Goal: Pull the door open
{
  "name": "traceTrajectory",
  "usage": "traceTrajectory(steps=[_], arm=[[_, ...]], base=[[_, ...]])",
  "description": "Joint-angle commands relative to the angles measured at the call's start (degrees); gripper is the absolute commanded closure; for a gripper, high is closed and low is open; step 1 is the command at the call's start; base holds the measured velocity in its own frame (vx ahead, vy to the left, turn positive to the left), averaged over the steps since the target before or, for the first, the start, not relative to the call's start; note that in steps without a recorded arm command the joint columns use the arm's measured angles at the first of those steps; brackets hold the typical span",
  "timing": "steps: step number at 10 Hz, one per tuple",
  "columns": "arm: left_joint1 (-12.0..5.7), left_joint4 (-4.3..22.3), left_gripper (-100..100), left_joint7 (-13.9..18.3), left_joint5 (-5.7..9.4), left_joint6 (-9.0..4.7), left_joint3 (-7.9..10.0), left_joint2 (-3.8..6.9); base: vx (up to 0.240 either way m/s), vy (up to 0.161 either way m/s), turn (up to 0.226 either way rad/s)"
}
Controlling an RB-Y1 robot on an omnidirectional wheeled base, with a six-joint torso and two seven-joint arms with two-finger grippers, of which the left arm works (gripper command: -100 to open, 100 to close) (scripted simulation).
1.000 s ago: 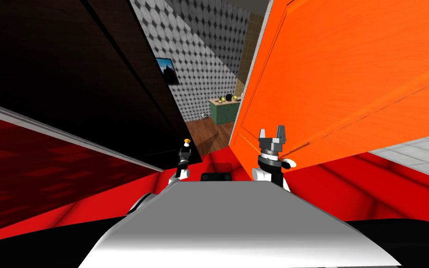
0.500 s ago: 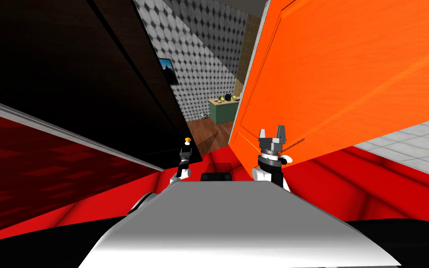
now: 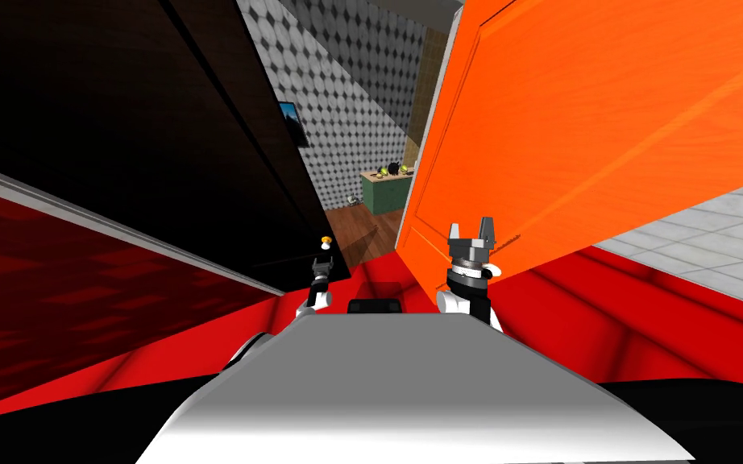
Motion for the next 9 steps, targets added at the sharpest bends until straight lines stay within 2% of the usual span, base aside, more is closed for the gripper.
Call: traceTrajectory(steps=[1,4,5,6,7,9], arm=[[0.03,-0.31,-100,2.44,0.71,0.14,-0.34,-0.13],[-0.03,-0.67,-100,6.57,2.01,0.31,-0.98,-0.38],[-0.04,-0.74,-100,7.29,2.25,0.34,-1.1,-0.43],[-0.03,-0.67,-100,6.68,2.07,0.28,-1.01,-0.4],[0.45,-0.2,-100,8.02,2.4,-0.2,-0.67,0.66],[0.91,0.28,-100,9.12,2.7,-0.68,-0.32,1.69]], base=[[-0.043,0.017,-0.016],[-0.059,0.009,-0.024],[-0.045,0.019,-0.015],[-0.02,0.008,-0.004],[0.101,0.0,-0.122],[0.195,-0.011,-0.099]])
